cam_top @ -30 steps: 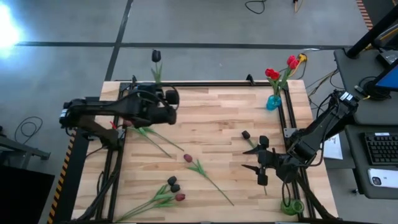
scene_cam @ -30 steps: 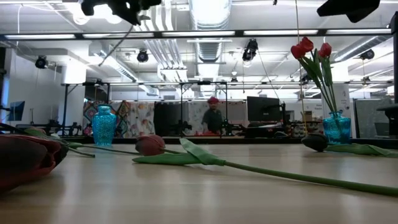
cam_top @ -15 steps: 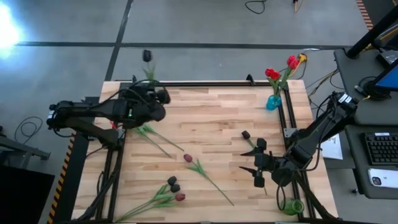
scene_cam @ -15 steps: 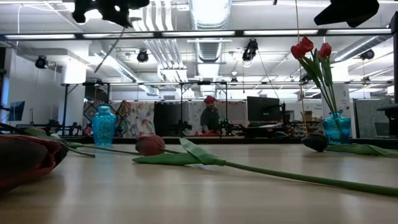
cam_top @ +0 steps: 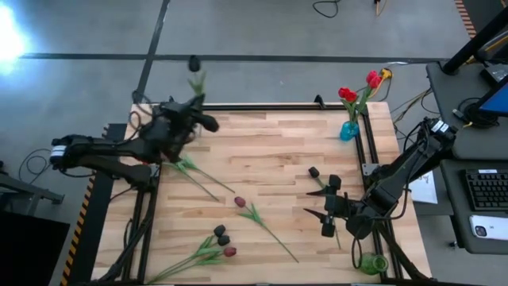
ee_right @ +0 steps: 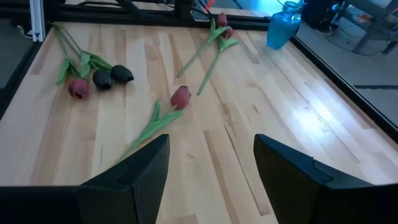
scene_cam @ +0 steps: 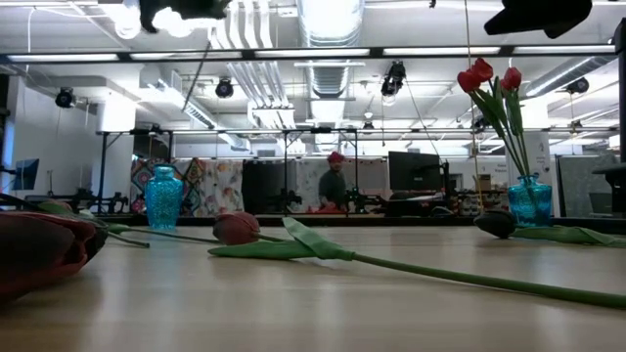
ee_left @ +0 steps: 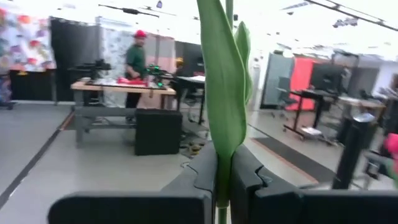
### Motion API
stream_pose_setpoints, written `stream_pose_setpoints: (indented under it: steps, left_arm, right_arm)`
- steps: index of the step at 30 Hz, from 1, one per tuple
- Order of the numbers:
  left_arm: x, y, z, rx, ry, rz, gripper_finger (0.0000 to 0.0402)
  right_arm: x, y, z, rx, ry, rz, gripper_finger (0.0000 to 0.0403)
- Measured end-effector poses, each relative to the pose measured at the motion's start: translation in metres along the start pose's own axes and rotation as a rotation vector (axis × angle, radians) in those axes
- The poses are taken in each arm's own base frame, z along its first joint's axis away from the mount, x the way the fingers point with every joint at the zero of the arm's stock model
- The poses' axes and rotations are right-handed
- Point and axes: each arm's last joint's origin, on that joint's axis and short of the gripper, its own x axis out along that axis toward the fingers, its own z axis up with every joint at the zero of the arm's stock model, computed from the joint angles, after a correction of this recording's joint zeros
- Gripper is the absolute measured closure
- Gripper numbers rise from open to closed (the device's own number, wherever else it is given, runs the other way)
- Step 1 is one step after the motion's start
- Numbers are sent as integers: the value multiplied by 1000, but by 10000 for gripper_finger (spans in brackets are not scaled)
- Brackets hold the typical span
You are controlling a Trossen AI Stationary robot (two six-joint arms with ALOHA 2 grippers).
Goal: Sort flowers into vase by color
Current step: Put the black tulip into the left blue vase
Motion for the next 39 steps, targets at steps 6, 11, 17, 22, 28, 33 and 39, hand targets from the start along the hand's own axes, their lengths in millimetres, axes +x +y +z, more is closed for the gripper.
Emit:
stream_pose_setpoints:
  steps: [6,11,17,22,28,33,39]
  left_arm:
    - [-3,46,-29,-2,-40,23,401]
    - [0,65,-33,83,-71,68,401]
    - [17,89,-29,89,-166,159,401]
    - [36,105,-51,113,-159,233,401]
    - [58,117,-54,99,-226,219,401]
    - [74,123,-60,111,-211,230,401]
    - [84,125,-66,110,-187,249,401]
  right_arm:
    - [1,1,-1,-5,7,4,177]
    - [1,0,-1,-7,-6,-21,177]
    - [1,0,-1,5,-11,-28,177]
    - [1,-1,0,6,-24,-52,177]
    - [1,-2,0,29,-49,-94,177]
    - [1,-2,0,46,-49,-94,177]
    - [1,-2,0,47,-49,-94,177]
